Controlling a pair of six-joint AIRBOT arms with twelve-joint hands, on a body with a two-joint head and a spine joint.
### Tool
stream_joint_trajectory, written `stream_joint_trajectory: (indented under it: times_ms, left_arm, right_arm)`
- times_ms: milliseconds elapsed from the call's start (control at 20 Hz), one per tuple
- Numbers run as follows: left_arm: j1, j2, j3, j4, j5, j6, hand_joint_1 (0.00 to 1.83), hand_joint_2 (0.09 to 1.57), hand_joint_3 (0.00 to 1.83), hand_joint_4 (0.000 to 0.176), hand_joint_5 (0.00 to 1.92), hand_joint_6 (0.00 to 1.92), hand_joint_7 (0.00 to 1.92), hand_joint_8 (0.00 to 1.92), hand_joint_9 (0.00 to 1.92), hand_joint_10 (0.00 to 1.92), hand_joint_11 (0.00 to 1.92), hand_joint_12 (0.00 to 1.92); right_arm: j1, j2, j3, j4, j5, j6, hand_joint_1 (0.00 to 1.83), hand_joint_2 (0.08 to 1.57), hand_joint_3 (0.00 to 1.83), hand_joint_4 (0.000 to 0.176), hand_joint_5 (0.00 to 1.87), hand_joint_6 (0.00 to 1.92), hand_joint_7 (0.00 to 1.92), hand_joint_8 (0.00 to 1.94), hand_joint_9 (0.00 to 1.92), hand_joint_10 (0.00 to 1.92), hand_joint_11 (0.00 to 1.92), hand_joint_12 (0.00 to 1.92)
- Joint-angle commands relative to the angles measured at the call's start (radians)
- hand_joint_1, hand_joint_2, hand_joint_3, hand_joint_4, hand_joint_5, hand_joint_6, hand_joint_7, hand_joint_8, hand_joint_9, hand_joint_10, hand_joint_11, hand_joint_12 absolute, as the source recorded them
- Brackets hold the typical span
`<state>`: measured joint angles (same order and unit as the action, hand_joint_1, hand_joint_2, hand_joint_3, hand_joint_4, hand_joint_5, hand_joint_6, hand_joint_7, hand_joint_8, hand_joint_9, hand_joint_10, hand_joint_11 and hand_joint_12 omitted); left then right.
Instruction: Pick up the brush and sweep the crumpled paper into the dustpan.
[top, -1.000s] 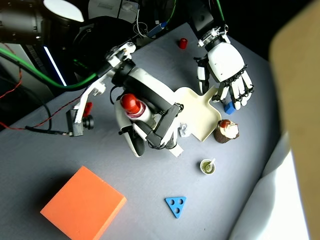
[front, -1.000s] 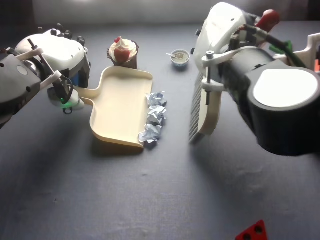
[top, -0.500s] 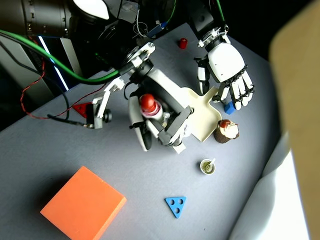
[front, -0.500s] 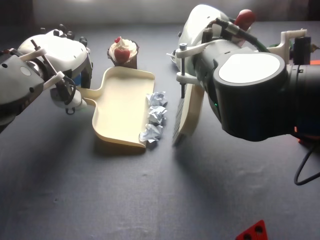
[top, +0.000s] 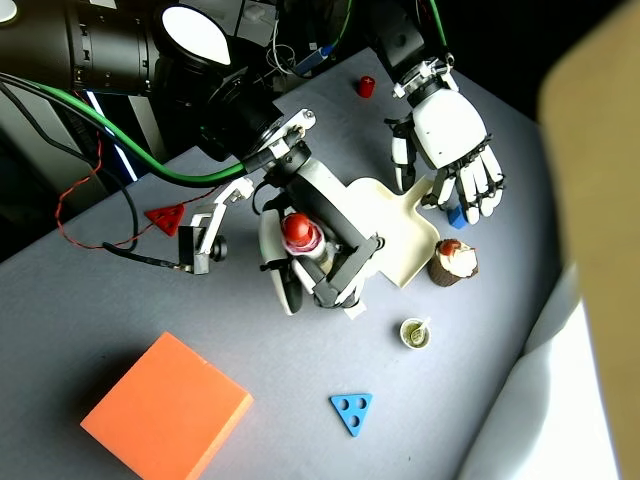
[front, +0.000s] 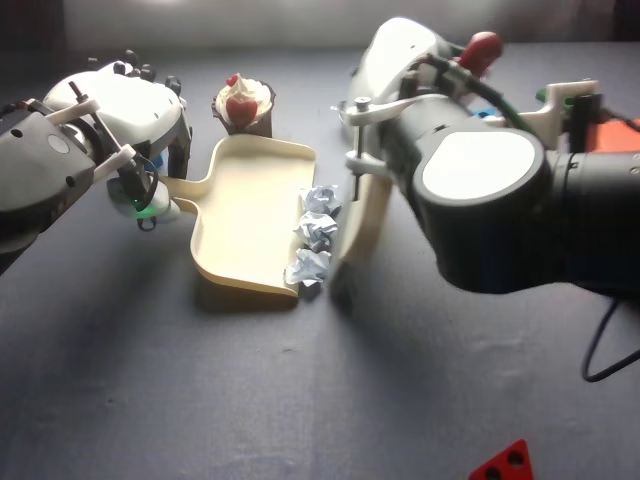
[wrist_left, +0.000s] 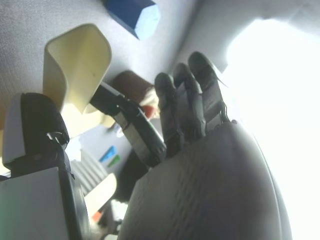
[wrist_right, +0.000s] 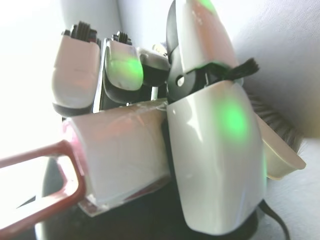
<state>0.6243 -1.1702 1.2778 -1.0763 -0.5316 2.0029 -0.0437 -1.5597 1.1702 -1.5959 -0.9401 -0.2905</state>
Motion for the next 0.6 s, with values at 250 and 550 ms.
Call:
stream_joint_trajectory:
  times_ms: [250, 550]
  left_arm:
    - [-0.012, -0.002, 0.015, 0.036, -0.077, 0.005, 1.14, 1.06, 0.00, 0.000, 1.10, 0.79, 0.36, 0.00, 0.25, 0.00, 0.00, 0.59]
    - [-0.012, -0.002, 0.018, 0.034, -0.079, 0.004, 1.14, 1.07, 0.00, 0.000, 1.09, 0.80, 0.41, 0.00, 0.27, 0.00, 0.00, 0.63]
  right_arm:
    - [-0.022, -0.015, 0.004, -0.303, 0.019, 0.220, 1.45, 1.16, 0.00, 0.144, 0.91, 1.92, 0.94, 1.94, 1.32, 1.92, 1.48, 1.92]
    - [-0.050, -0.011, -0.009, -0.500, 0.002, 0.425, 1.45, 1.15, 0.00, 0.067, 0.96, 1.92, 1.02, 1.94, 1.34, 1.92, 1.49, 1.92]
